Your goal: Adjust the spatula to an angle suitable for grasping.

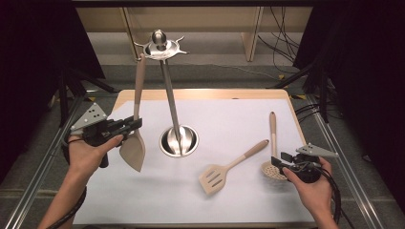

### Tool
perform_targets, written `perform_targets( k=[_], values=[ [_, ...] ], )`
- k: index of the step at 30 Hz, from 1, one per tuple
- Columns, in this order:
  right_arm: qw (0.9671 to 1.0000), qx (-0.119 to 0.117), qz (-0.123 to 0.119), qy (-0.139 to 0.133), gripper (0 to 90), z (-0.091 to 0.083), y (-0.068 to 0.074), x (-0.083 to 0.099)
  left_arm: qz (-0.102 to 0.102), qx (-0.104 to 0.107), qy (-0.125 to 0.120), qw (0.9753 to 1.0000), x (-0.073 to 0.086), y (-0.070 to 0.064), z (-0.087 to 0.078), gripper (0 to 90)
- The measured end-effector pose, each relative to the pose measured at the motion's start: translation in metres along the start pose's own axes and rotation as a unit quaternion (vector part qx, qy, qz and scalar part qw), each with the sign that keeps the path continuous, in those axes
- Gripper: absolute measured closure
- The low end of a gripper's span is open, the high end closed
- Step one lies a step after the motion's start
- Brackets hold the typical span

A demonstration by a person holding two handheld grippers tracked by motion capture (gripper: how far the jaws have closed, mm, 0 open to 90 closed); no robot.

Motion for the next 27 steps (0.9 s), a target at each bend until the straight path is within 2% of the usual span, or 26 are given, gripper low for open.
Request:
perform_targets(
  k=[3, 7, 8, 11, 13, 14, 15, 17, 18, 27],
  values=[
    [0.9998, 0.003, 0.018, 0.002, 53.3, -0.001, 0.003, 0.000, -0.001, -0.001, 0.000, 1.0000, -0.001, -0.002, 0.005, 77.5],
    [1.0000, 0.005, 0.004, 0.003, 53.3, -0.001, 0.001, 0.000, -0.002, -0.001, 0.002, 1.0000, -0.001, -0.003, 0.008, 77.5],
    [0.9999, 0.009, -0.006, 0.002, 53.3, -0.001, -0.001, 0.000, -0.001, -0.002, 0.004, 1.0000, 0.000, -0.003, 0.009, 77.5],
    [0.9999, 0.011, -0.009, 0.001, 53.3, -0.001, -0.002, 0.000, -0.002, -0.007, 0.007, 1.0000, 0.001, -0.003, 0.012, 77.4],
    [1.0000, 0.000, 0.002, 0.002, 53.3, 0.000, 0.001, 0.000, -0.004, -0.010, 0.009, 0.9999, 0.002, -0.003, 0.014, 77.3],
    [0.9998, 0.002, 0.021, 0.005, 53.3, -0.001, 0.004, 0.001, -0.003, -0.015, 0.010, 0.9998, 0.003, -0.003, 0.015, 77.3],
    [0.9999, 0.004, 0.013, 0.001, 53.3, 0.000, 0.002, 0.000, -0.003, -0.015, 0.010, 0.9998, 0.003, -0.003, 0.015, 77.2],
    [0.9999, 0.004, 0.013, 0.002, 53.3, 0.000, 0.003, 0.000, -0.003, -0.016, 0.012, 0.9998, 0.003, -0.004, 0.017, 77.2],
    [1.0000, 0.001, -0.004, 0.000, 53.3, 0.000, 0.000, 0.000, -0.005, -0.015, 0.012, 0.9998, 0.003, -0.004, 0.018, 77.2],
    [1.0000, 0.005, -0.005, 0.003, 53.3, 0.000, -0.001, 0.000, -0.013, -0.021, 0.010, 0.9996, 0.004, -0.005, 0.025, 76.9]
  ],
)
Point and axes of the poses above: each handheld gripper's, and its own axes: z roughly forward along the jaws, x roughly out of its underside, y roughly to its left, the point moved 9 cm from there along z, roughly forward along the jaws, and after that the axes turned 8 degrees about -z, right-handed, at the moved point
